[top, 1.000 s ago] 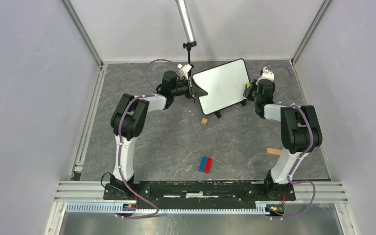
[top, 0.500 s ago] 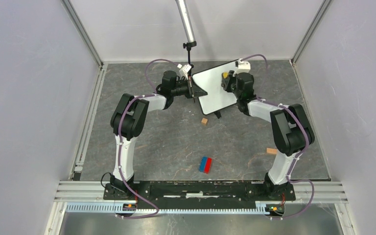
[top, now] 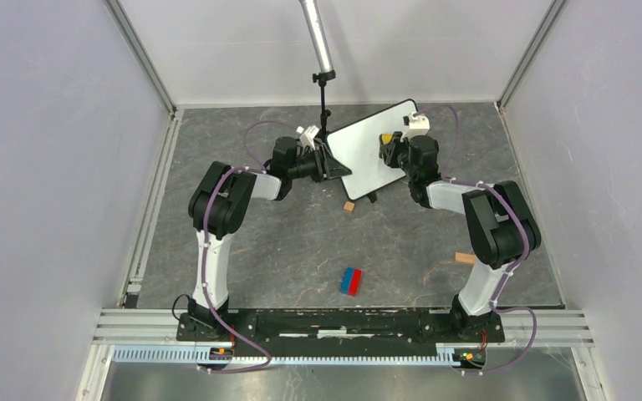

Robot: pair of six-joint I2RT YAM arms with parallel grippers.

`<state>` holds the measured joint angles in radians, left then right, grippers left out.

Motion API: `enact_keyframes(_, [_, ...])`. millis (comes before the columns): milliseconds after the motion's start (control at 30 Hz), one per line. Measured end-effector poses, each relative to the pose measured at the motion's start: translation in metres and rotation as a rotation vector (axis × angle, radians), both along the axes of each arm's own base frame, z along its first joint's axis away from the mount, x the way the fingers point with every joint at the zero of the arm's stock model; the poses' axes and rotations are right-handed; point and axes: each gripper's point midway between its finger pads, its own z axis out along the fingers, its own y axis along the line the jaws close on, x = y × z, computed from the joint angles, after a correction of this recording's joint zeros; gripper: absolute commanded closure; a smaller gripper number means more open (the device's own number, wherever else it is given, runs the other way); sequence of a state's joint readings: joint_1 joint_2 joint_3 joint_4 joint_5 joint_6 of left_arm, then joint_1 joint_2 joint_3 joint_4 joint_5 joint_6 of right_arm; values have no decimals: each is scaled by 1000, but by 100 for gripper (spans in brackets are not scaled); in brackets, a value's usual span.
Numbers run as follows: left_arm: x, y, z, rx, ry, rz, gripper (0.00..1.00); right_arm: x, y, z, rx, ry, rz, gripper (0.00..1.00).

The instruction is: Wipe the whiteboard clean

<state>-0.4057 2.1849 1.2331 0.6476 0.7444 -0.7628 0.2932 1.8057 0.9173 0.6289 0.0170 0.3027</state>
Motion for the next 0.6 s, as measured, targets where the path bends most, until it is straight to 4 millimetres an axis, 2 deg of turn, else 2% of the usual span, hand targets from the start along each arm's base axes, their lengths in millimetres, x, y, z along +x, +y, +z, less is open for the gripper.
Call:
enact_keyframes(167, [-6, 15, -1, -88, 44, 47, 42, -3, 0, -1, -9, -2, 7, 77])
enact_keyframes(300, [4, 24, 5, -154, 47, 74, 50, -6, 4, -4, -19, 2, 18, 74])
enact_keyframes(467, [7, 25, 10, -180, 43, 83, 54, -11, 14, -7, -45, 6, 46, 49])
enact_keyframes(533, [7, 26, 10, -180, 44, 83, 56, -14, 18, -7, -53, 10, 61, 43])
enact_keyframes(600, [7, 26, 10, -179, 44, 84, 60, -17, 21, -6, -58, 16, 76, 41])
